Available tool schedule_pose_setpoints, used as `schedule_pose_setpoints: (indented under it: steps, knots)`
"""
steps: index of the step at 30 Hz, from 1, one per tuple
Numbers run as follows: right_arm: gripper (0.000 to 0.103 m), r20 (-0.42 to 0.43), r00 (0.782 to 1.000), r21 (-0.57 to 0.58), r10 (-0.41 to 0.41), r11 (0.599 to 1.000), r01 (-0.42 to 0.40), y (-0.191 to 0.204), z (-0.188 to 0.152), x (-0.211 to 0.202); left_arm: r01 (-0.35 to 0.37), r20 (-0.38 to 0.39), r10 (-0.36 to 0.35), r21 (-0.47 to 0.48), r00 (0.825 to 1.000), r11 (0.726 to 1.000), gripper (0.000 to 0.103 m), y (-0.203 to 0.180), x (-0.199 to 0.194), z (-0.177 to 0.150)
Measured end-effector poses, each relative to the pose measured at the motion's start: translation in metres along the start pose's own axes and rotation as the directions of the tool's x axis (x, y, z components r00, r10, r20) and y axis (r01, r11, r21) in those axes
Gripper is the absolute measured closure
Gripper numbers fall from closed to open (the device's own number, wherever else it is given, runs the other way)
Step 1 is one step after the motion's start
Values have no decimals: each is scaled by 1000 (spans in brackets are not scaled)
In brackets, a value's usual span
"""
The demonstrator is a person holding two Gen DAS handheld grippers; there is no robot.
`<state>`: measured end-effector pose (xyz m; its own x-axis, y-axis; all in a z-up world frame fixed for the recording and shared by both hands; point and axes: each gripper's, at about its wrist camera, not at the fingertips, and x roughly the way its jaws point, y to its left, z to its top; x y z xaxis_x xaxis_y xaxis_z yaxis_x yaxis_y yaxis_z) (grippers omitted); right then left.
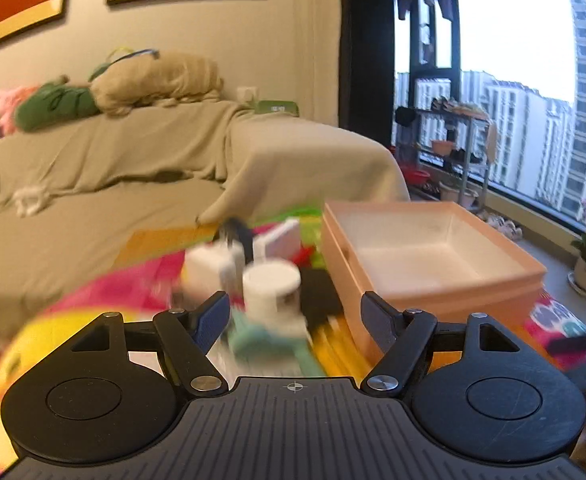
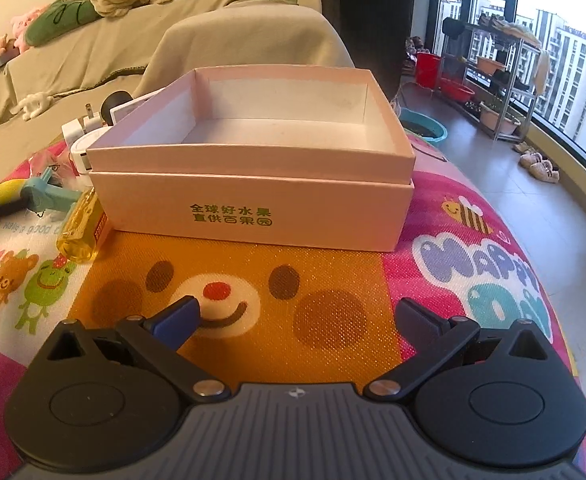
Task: Organize rigid objects
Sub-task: 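Grasp the white round jar with the left gripper and lift it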
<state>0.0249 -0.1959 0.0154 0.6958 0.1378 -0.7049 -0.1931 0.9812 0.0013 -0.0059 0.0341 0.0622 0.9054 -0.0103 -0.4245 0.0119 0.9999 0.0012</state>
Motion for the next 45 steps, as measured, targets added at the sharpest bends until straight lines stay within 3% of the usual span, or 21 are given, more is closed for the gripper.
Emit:
schedule_pose_setpoints:
  steps: [4,9,12,14,18,23,27,31,33,36,38,41,45]
  knots:
    - [0,3,1000,-10,12,1000,-12,-1,0,0,0,-97,4,45,995,999,26,9,56,25]
    - [0,10,999,-21,34,999,-33,-2,-3,-4,12,-262,-25,-51,965,999,33,27,119,19]
    - [0,11,1000,-27,28,999,-27,-1,-3,-4,8,-249,-29,-84,968,996,42,35,132,13]
    - [0,11,1000,-30,22,999,-22,0,-3,-5,29,-228,-54,-111,972,993,43,41,130,10]
    - [1,21,999,-42,47,998,-46,1,-4,-9,99,-171,-134,-197,976,975,43,55,96,-1]
    - [7,55,974,-169,220,963,-208,33,-4,-29,176,-79,-202,-258,976,950,43,68,28,-9]
    - [9,78,941,-328,330,900,-289,83,3,-44,142,-8,-149,-244,989,959,43,82,-31,-23]
    - [10,124,916,-457,382,841,-289,131,12,-46,36,-42,-45,-195,998,980,43,96,-65,-40]
    - [17,121,909,-506,399,812,-289,156,23,-37,-12,-74,-2,-187,997,982,43,106,-74,-49]
    - [29,128,909,-531,397,802,-275,184,39,-16,-26,-105,4,-214,994,977,43,122,-83,-60]
    - [46,114,917,-515,381,812,-274,195,49,0,-25,-119,-2,-225,993,974,43,126,-85,-65]
    - [70,3,920,-461,391,817,-346,200,60,20,2,-134,-35,-237,990,971,43,125,-88,-75]
    - [70,-42,897,-512,439,762,-396,168,31,-4,37,-148,-75,-241,986,970,43,115,-83,-84]
